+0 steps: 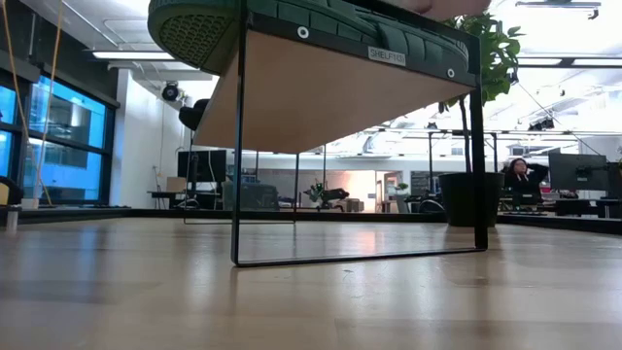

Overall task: Pick and place slides into the shelf
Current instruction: Put the pink pair of slides on the shelf

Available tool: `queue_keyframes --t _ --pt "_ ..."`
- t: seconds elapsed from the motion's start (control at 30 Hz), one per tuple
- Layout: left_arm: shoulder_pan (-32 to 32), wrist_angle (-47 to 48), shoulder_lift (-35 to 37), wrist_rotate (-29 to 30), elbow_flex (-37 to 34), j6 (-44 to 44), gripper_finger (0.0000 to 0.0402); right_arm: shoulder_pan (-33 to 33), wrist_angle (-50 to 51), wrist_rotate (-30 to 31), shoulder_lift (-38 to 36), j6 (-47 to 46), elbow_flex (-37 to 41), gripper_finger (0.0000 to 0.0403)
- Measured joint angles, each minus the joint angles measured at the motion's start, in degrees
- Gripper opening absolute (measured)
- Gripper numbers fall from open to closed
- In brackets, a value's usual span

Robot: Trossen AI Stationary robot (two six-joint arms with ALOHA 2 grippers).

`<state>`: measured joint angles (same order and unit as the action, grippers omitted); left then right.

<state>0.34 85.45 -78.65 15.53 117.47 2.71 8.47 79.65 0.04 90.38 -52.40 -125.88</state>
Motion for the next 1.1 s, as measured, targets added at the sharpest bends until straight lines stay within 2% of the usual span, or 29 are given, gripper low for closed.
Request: queue_keyframes --t 0.47,1.1 --pt "0.0 0.0 0.0 -0.09 0.0 0.01 0.0083 -1.81 -4.55 -0.23 4.02 2.55 0.13 0.0" --pt "0.0 0.0 0.0 -0.09 0.0 0.01 0.0083 -1.73 -11.45 -7.44 9.97 6.39 0.17 0.0"
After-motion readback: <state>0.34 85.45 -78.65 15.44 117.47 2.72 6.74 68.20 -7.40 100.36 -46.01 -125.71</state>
